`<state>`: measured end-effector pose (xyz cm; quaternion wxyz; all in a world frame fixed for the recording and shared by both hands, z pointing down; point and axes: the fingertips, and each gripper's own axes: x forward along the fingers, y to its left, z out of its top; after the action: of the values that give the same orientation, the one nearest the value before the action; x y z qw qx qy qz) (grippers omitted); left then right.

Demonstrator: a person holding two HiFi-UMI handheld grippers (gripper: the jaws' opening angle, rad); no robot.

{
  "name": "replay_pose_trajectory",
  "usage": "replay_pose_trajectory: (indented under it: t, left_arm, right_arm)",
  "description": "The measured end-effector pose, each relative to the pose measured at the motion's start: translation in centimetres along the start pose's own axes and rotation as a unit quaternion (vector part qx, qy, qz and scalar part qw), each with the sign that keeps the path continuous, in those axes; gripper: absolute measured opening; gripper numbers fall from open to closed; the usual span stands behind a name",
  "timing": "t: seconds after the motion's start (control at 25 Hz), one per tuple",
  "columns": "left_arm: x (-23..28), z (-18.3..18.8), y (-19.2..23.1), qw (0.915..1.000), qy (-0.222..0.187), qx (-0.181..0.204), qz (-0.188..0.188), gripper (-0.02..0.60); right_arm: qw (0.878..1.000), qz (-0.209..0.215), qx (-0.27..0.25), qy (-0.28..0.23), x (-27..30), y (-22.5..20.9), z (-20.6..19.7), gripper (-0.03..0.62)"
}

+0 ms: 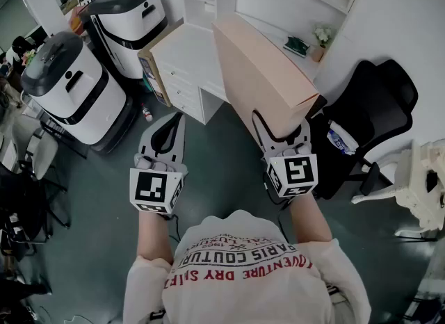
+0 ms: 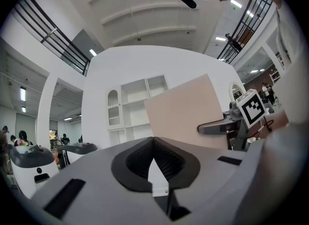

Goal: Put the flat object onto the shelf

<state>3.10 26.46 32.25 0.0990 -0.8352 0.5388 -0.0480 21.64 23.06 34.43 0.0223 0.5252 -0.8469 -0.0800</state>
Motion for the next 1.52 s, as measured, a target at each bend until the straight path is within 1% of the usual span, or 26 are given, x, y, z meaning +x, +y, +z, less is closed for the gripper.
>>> replay_pose_trajectory:
  t: [0.24,0.44,0.6,0.72,0.84,0.96,1.08,1.2,1.32,1.52]
  left_arm:
    - [-0.8,-0.2,1.1,1.0,-0.001,-0.005,0.0,0.012]
    - [-2.1,-0.7,3.0,1.0,-0.003,-0.008,0.003,0.013]
    - [-3.5,-1.3,4.7,0.9999,-0.003,-0.013,0.008,0.012]
    - [-4.3,-2.3,5.8,0.9997,0.004,-0.019,0.014,0.012]
    - [-4.6,-3.4,7.0,0.9994,0.015,-0.024,0.021,0.012]
    - [-4.3,-4.1,8.4,0.9991,0.018,-0.023,0.03,0.012]
    - [-3.0,-5.1,10.3,0.9988,0.021,-0.018,0.042,0.012]
    - [-0.4,-5.7,11.7,0.9985,0.024,-0.013,0.048,0.013]
    - [3.1,-5.6,13.5,0.9984,0.02,-0.005,0.052,0.012]
    - [9.7,-5.4,18.0,0.9979,0.012,-0.003,0.063,0.012]
  right_arm:
    - [1.0,-0.004,0.005,0.006,0.2,0.9,0.1,0.301]
    - [1.0,-0.009,0.007,0.009,0.6,2.5,0.1,0.301]
    - [0.999,-0.017,0.024,0.013,1.1,4.0,-0.1,0.302]
    - [0.999,-0.013,0.038,0.023,1.9,5.4,-0.8,0.302]
    - [0.999,-0.004,0.041,0.035,3.2,6.4,-1.5,0.302]
    - [0.999,0.002,0.041,0.033,5.1,6.6,-1.8,0.302]
    - [0.999,0.011,0.043,0.026,7.8,6.7,-2.2,0.302]
    - [0.998,0.025,0.042,0.027,11.2,5.9,-2.9,0.302]
    - [0.998,0.03,0.043,0.023,15.4,4.3,-3.1,0.302]
    - [0.999,0.026,0.041,0.009,22.7,1.1,-2.4,0.303]
